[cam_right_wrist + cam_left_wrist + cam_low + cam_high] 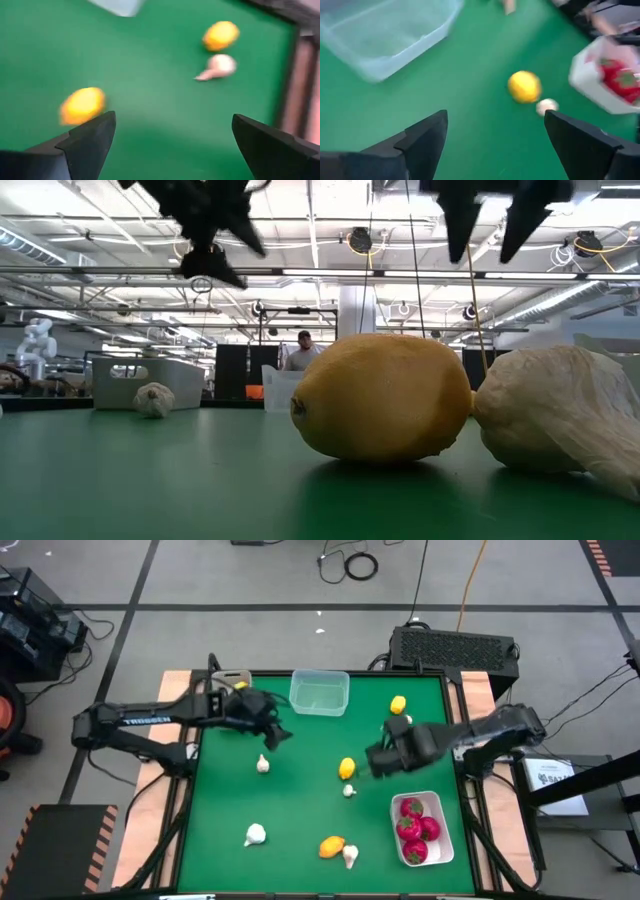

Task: Sort produce into baskets
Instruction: Put the yellow lemon into the gray bin

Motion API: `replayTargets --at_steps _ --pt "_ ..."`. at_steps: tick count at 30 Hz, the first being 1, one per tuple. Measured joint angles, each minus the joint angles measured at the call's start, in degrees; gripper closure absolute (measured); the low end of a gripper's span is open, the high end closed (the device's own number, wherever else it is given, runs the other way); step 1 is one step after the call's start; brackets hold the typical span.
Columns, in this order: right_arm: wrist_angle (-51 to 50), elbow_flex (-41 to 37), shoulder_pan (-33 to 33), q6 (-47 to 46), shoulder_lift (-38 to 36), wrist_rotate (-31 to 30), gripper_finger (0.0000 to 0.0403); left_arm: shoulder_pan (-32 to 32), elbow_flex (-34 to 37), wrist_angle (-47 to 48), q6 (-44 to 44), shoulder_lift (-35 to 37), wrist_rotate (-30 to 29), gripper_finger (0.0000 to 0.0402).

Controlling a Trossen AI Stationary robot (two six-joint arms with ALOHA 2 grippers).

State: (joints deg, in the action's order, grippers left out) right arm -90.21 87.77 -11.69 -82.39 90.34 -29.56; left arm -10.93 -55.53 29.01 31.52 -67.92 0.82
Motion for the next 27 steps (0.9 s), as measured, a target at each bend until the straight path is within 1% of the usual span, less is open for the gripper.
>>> replayTargets --at_steps 2,5,7,9,13,15,19,22,27 --pt "1.26 -0.97 5.50 5.78 -0.83 0.63 0.0014 2.99 -0.02 -2.24 1.18 -0.38 -2.15 0.0063" --pt "4.90 -4.32 14.63 15.01 -2.08 3.16 0.0014 5.94 -0.02 -2.68 1.17 -0.27 -4.18 0.0063" --pt "10.62 -7.31 20.55 21.68 -3.16 4.53 0.0014 6.79 -0.01 0.43 1.17 0.71 -4.88 0.0063" --pt "15.79 -10.61 26.06 27.07 -4.05 7.29 0.0014 7.19 0.02 3.49 1.23 2.13 -6.08 0.0063" --pt "24.13 -16.30 34.73 33.62 -4.76 11.60 0.0014 8.16 0.02 8.52 4.15 5.28 -10.70 0.0063" --pt "26.65 -18.95 38.04 35.50 -4.74 12.91 0.0014 8.54 0.02 8.72 5.51 6.92 -12.62 0.0063" --pt "35.85 -24.62 43.17 38.15 -4.74 16.69 0.0014 8.72 -0.02 9.12 6.31 8.71 -15.01 0.0063" --pt "40.51 -28.40 45.75 38.12 -4.73 17.96 0.0014 8.72 -0.02 8.91 7.62 9.01 -16.07 0.0063" --pt "48.53 -33.12 48.51 37.73 -4.69 17.97 0.0014 8.72 -0.02 9.08 7.68 8.59 -16.40 0.0063"
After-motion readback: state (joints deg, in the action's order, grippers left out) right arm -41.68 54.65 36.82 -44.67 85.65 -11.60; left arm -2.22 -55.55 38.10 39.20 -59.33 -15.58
